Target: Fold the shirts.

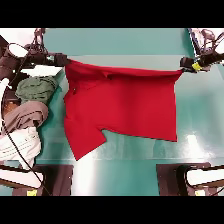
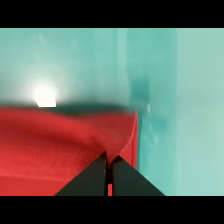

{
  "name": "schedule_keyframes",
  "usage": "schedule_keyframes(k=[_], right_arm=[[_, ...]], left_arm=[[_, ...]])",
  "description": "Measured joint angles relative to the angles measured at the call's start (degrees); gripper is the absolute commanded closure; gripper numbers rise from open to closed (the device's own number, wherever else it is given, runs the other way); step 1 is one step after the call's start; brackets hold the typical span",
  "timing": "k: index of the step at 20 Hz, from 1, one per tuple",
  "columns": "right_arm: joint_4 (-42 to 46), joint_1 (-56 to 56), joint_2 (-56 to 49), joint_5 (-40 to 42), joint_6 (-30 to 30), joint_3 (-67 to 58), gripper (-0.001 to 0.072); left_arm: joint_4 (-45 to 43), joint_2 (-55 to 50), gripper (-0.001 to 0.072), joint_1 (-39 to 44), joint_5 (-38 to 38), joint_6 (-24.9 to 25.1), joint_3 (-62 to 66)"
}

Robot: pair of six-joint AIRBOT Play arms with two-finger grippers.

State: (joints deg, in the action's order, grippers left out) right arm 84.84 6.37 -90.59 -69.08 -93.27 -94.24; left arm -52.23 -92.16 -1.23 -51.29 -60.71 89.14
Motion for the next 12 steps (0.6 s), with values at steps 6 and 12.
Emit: schedule_keyframes(k=[6, 12], right_arm=[[2.84, -3.28, 3.65, -0.72, -0.66, 10.40, 0.0698], [0.17, -4.22, 5.88, 0.39, -1.60, 18.29, 0.0371]], left_arm=[[-11.82, -1.11, 0.0684, 0.00, -12.11, 0.85, -1.60], [-14.86, -2.47, 0.0170, -0.04, -16.72, -1.40, -3.93]])
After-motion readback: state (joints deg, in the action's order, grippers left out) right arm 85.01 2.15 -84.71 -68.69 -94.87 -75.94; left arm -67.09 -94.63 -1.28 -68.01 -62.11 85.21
